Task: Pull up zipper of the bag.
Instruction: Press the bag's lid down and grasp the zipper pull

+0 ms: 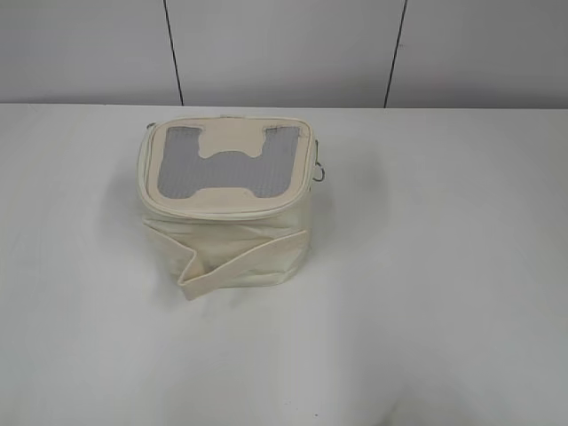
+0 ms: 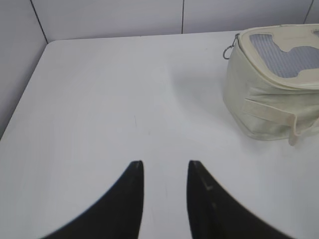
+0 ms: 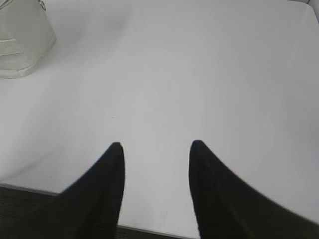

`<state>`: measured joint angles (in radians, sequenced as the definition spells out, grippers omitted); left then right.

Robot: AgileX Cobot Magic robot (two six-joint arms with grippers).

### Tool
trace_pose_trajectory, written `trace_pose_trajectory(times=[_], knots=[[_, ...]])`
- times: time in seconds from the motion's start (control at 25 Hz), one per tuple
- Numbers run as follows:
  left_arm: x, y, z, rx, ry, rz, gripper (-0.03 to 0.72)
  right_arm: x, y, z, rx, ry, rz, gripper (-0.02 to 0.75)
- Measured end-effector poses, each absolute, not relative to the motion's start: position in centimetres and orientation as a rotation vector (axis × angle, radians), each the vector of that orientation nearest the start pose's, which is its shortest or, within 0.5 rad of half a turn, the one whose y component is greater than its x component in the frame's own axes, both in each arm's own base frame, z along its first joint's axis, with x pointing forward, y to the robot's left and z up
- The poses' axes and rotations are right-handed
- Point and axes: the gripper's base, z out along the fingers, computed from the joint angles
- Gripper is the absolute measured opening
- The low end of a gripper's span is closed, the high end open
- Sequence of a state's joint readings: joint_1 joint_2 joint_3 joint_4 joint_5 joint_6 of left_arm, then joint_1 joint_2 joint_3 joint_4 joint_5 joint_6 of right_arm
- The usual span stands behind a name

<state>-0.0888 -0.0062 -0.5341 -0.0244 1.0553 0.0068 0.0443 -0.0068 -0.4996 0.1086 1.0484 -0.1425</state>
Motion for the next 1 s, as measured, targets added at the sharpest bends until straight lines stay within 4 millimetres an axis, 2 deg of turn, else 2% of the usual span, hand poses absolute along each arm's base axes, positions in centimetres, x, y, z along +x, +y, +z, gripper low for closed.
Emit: trace_pose_trajectory(times=[1.0], knots=[[-0.99, -0.11, 28.71, 0.097, 1.997, -0.082, 0.228, -0.6, 0.83, 27.85, -0.193, 2.012, 0.067, 0.346]])
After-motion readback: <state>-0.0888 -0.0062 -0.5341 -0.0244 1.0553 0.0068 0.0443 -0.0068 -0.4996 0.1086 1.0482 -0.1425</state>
